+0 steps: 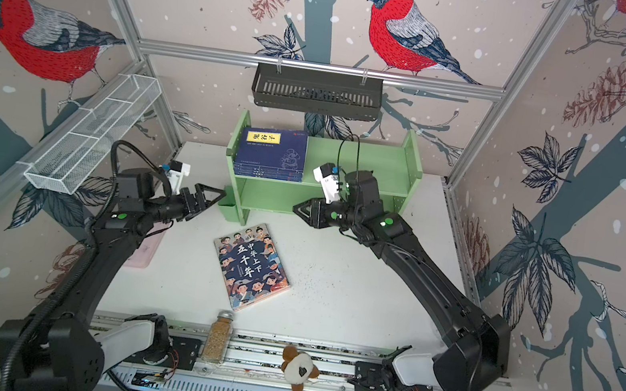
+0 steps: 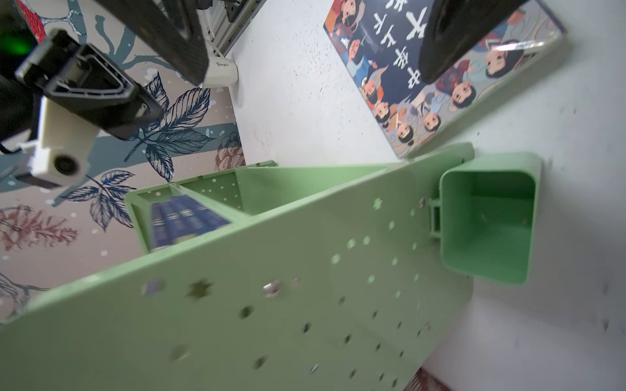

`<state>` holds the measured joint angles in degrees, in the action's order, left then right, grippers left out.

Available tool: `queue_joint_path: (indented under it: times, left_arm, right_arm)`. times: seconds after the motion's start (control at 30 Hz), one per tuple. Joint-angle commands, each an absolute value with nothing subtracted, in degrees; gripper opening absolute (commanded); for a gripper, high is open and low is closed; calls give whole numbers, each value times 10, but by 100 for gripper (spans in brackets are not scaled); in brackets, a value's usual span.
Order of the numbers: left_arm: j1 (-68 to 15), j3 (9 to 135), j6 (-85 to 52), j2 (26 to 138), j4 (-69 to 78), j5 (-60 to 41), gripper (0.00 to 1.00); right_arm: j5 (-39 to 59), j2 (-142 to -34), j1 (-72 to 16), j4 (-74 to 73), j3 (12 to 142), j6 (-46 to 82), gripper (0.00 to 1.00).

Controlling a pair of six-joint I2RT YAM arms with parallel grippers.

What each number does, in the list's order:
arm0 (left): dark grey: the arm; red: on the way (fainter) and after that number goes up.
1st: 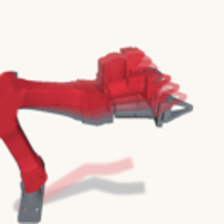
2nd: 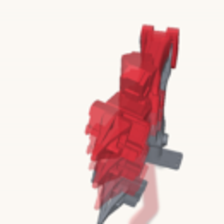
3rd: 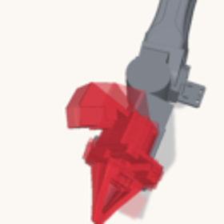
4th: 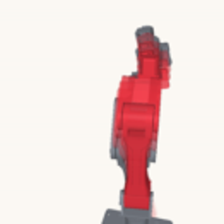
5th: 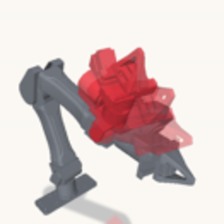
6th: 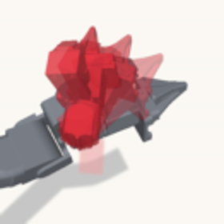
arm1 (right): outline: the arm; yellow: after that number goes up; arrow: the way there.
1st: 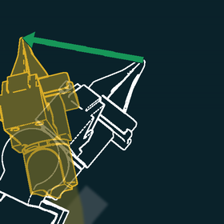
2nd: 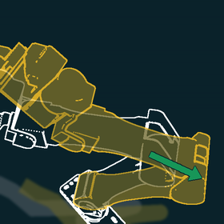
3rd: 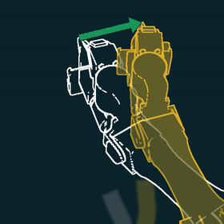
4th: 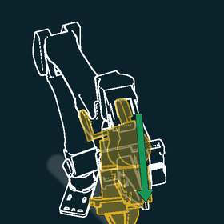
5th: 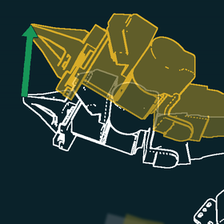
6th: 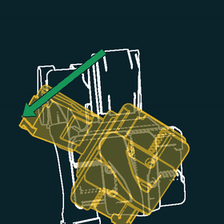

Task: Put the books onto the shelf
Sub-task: 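Withdraw the right gripper toward the illustrated book while the left gripper lowers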

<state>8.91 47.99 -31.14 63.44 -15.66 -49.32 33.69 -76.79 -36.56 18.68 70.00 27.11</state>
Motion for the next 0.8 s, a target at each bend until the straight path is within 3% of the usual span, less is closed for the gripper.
queue_joint_path:
  times: [0.0,0.27,0.77]
  left_arm:
    - [91,447,-342,628,-176,-460,97]
    - [93,353,-388,647,-141,-435,97]
    - [93,303,-381,732,-108,-395,97]
  right_arm:
    - [320,-727,-386,149,642,301,37]
    - [299,-675,-412,63,488,401,46]
    - [279,-684,-414,54,395,492,57]
